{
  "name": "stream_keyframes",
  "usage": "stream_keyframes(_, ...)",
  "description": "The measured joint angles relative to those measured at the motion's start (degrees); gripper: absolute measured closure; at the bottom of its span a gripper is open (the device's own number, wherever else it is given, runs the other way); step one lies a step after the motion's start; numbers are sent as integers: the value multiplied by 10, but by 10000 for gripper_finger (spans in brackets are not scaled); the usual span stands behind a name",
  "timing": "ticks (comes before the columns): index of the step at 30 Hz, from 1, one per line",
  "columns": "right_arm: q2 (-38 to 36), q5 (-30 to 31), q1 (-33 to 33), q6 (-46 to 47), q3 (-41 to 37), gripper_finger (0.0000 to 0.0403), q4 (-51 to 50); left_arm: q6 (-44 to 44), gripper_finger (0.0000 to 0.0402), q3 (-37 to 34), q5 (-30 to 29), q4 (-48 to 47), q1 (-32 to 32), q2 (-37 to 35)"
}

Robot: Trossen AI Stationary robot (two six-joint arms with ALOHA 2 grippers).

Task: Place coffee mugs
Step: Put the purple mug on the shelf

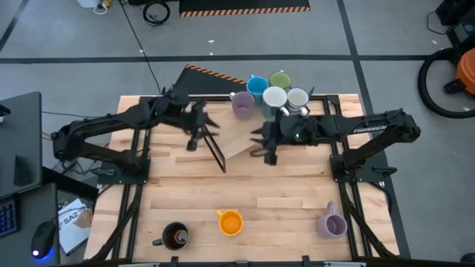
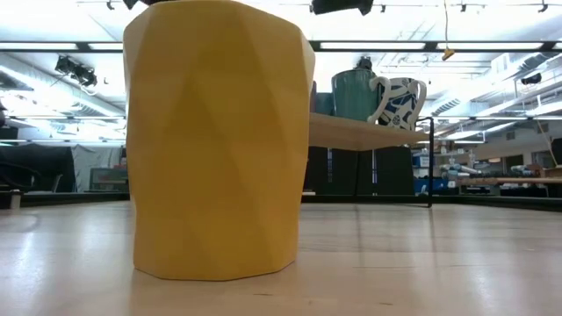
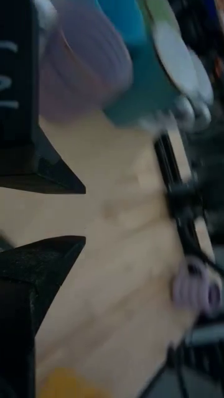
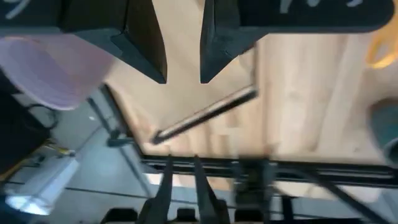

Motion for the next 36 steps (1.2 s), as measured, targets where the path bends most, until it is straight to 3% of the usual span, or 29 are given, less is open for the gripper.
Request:
stream_keyframes(6, 45, 45, 74, 9, 4, 301, -14, -16, 276, 0, -18, -24, -91, -10)
stream_keyframes(13, 105, 48, 115, 68, 52, 301, -64, -68, 276, 0, -94, -65, -180, -10)
stream_keyframes(19, 120, 38, 140, 114, 80, 301, -124, -156, 276, 0, -103, -152, -250, -10)
stream_keyframes(25, 120, -2, 165, 178, 80, 301, -196, -249, 276, 0, -103, -218, -308, -10)
stream_keyframes(36, 120, -201, 207, 539, 80, 300, -473, -265, 276, 0, -119, -213, -342, -10)
